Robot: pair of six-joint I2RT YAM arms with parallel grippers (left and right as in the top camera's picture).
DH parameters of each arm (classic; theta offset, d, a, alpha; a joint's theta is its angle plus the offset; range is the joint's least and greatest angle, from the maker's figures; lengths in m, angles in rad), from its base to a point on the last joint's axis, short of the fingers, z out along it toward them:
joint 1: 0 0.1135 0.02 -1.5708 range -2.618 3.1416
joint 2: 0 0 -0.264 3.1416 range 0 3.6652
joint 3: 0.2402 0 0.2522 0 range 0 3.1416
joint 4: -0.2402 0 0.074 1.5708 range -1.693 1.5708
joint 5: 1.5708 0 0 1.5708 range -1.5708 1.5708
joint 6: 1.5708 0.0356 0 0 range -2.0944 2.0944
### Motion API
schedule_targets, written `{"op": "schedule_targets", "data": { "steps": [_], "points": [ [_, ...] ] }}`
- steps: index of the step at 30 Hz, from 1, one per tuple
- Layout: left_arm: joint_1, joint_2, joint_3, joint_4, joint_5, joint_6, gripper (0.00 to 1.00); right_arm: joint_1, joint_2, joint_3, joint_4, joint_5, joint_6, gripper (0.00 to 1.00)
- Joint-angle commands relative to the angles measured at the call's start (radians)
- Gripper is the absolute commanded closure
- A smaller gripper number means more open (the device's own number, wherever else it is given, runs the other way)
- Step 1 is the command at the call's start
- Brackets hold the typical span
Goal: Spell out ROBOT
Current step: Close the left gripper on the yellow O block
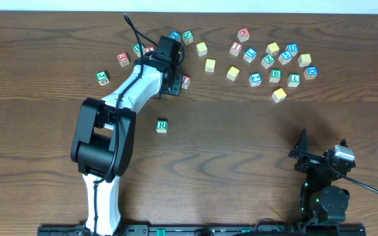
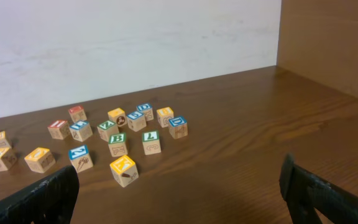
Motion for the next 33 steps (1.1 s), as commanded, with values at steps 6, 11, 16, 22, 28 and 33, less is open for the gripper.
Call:
{"op": "schedule_targets", "data": {
  "steps": [6,11,16,22,28,33],
  "points": [
    [0.005,-0.024,0.019,-0.003,-0.006,0.012,0.73,0.014,0.000,-0.001,-0.004,0.012,0.014,0.01],
    [0.005,-0.024,0.019,-0.004,-0.006,0.013,0.64,0.014,0.000,-0.001,-0.004,0.012,0.014,0.01],
    [0.005,-0.024,0.019,-0.008,-0.006,0.016,0.64,0.014,0.000,-0.001,-0.004,0.012,0.014,0.01],
    [0.005,-0.024,0.019,-0.008,-0.006,0.016,0.74,0.014,0.000,-0.001,-0.004,0.012,0.014,0.01],
    [0.005,-0.024,0.019,-0.008,-0.006,0.020,0.76,0.014,0.000,-0.001,-0.004,0.012,0.014,0.01],
    [0.005,-0.024,0.019,-0.008,-0.006,0.031,0.76,0.014,0.000,-0.001,-0.004,0.012,0.014,0.01]
  ]
}}
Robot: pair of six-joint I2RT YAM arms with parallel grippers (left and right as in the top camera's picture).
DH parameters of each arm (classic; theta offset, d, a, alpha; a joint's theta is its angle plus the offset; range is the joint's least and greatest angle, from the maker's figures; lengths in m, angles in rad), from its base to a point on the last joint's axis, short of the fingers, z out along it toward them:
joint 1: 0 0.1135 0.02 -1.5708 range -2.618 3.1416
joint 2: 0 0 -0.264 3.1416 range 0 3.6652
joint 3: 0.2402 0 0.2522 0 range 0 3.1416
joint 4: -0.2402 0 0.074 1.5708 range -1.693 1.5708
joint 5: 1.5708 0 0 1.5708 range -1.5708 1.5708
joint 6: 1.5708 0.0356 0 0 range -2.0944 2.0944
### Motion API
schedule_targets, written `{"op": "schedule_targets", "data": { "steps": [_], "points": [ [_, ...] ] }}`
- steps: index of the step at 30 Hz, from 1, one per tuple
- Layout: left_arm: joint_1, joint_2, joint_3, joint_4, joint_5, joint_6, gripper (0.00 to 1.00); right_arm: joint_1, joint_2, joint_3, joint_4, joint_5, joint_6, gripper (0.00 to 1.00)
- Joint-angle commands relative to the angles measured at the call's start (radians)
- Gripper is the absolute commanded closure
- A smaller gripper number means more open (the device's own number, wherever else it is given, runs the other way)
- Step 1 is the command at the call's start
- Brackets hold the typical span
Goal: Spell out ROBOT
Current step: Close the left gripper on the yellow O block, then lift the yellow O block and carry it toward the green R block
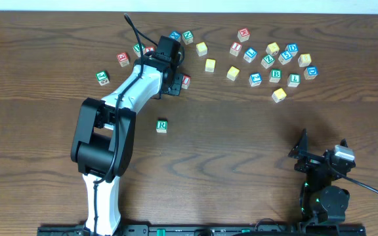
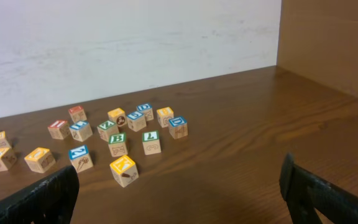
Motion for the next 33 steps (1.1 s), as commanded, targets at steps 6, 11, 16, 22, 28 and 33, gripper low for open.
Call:
{"op": "schedule_targets", "data": {
  "steps": [6,11,16,22,28,33],
  "points": [
    [0.005,-0.027,0.030,-0.008,-0.007,0.021,0.76,0.014,0.000,-0.001,-0.004,0.012,0.014,0.01],
    [0.005,-0.044,0.080,-0.058,-0.006,0.021,0.76,0.014,0.000,-0.001,-0.004,0.012,0.014,0.01],
    [0.005,-0.122,0.087,-0.065,-0.006,0.021,0.76,0.014,0.000,-0.001,-0.004,0.012,0.014,0.01],
    [0.004,-0.247,0.087,-0.098,-0.006,0.020,0.80,0.014,0.000,-0.001,-0.004,0.012,0.014,0.01],
    [0.002,-0.373,0.087,-0.166,-0.011,0.000,0.87,0.014,0.000,-0.001,-0.004,0.012,0.014,0.01],
    [-0.017,-0.442,0.086,-0.249,-0.014,-0.025,0.92,0.014,0.000,-0.001,-0.004,0.012,0.014,0.01]
  ]
}}
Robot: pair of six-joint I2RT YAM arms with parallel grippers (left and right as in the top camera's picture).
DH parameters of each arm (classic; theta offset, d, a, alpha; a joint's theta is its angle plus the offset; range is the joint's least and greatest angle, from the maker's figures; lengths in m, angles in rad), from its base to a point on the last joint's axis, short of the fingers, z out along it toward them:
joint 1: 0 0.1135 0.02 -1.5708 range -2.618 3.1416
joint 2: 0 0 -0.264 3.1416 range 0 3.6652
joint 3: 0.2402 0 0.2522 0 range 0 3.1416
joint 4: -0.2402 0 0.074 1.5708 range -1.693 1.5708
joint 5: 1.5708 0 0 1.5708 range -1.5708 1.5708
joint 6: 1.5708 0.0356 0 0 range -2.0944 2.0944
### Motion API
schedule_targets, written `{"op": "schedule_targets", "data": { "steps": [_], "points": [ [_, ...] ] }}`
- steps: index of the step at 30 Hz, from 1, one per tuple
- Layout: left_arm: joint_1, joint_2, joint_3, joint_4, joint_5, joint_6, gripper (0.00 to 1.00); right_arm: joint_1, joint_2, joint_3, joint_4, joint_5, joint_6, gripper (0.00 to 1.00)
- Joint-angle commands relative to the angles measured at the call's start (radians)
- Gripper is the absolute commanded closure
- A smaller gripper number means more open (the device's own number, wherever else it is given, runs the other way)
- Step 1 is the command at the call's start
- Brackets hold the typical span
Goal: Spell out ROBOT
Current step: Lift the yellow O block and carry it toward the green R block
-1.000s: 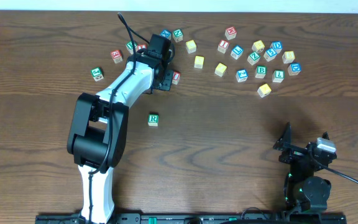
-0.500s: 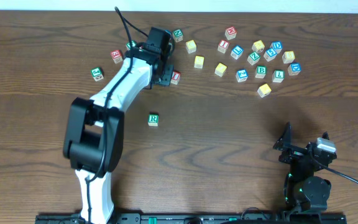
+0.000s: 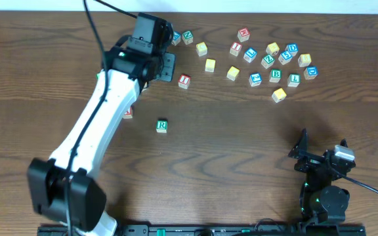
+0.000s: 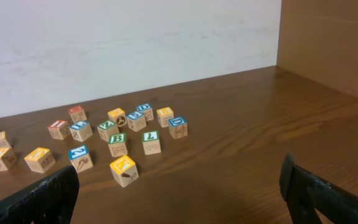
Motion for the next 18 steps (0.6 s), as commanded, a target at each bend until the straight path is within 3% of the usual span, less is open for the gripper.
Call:
{"op": "schedule_targets", "data": {
  "steps": [1,6,10,18],
  "points": [
    [-0.024,-0.042,0.027,-0.045,-0.013,-0.025,0.92,0.014,0.000,-0.001,-0.004,0.012,0.014,0.01],
    [-0.098,-0.062,0.017,-0.098,-0.135,-0.062,0.92,0.014,0.000,-0.001,-0.004,0.012,0.014,0.01],
    [-0.177,-0.062,0.009,-0.124,-0.152,-0.084,0.92,0.014,0.000,-0.001,-0.004,0.012,0.014,0.01],
    [-0.298,-0.063,-0.141,-0.032,-0.193,-0.129,0.92,0.014,0.000,-0.001,-0.004,0.012,0.014,0.01]
  ]
}}
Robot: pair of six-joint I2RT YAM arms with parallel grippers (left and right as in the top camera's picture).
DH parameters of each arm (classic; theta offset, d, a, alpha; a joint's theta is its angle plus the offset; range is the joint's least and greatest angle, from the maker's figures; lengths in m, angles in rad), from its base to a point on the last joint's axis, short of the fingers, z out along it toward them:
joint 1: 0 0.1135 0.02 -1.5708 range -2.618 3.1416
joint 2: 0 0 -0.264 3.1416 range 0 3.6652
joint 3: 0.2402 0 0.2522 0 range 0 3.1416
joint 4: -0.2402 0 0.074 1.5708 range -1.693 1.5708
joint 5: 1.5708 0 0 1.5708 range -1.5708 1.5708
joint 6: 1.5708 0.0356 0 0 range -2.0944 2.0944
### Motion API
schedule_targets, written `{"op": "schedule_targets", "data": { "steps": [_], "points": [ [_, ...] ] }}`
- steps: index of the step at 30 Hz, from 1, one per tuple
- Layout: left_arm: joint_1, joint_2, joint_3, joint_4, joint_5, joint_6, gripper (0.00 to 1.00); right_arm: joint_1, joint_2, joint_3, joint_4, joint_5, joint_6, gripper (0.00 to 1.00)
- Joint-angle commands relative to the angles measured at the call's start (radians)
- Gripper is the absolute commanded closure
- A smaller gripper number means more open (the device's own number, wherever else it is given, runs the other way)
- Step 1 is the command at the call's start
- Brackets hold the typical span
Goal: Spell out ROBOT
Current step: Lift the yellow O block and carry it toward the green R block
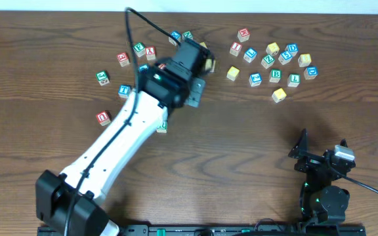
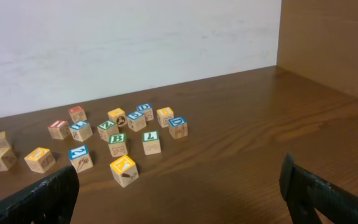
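Observation:
The green R block (image 1: pixel 162 126) lies mid-table, half covered by my left arm (image 1: pixel 120 141). My left gripper (image 1: pixel 193 82) hovers over the loose blocks just right of the top middle. Its fingers are hidden under the wrist, so their state cannot be told. A yellow block (image 1: pixel 209 64) peeks out beside it. A green B block (image 1: pixel 275 75) (image 2: pixel 117 138) sits in the right cluster. My right gripper (image 1: pixel 320 160) (image 2: pixel 179 190) rests at the front right, fingers wide apart with nothing between them.
Lettered blocks lie scattered along the back: a left group with a red block (image 1: pixel 103 118) and a blue block (image 1: pixel 125 90), and a right cluster (image 1: pixel 287 59). A yellow block (image 2: pixel 123 170) is nearest the right gripper. A brown wall (image 2: pixel 328 43) stands at the right.
My left arm has swung to the right; its gripper went from the upper left of the red I block to over that spot, hiding it. The red block left of R lies farther left.
At the first two moments my left arm was folded, its gripper beside the red I block, and nothing moved. Then the arm was stretched out with the gripper farther back left and a red block showing near R. Now it reaches over the middle. The right arm stayed parked.

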Motion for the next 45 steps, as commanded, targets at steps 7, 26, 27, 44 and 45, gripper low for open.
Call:
{"op": "schedule_targets", "data": {
  "steps": [7,26,27,44,45],
  "points": [
    [-0.051,-0.021,-0.212,0.129,-0.033,-0.095,0.92,0.014,0.000,-0.001,-0.004,0.011,0.014,0.01],
    [-0.051,-0.095,-0.481,0.271,-0.033,-0.251,0.92,0.014,0.000,-0.001,-0.004,0.012,0.014,0.01],
    [-0.051,-0.095,-0.497,0.286,-0.033,-0.263,0.92,0.014,0.000,-0.001,-0.004,0.012,0.014,0.01],
    [-0.051,-0.095,-0.591,0.387,-0.026,-0.320,0.92,0.014,0.000,-0.001,-0.004,0.011,0.014,0.01],
    [-0.051,-0.095,-0.593,0.391,-0.026,-0.320,0.92,0.014,0.000,-0.001,-0.004,0.012,0.014,0.01]
  ]
}}
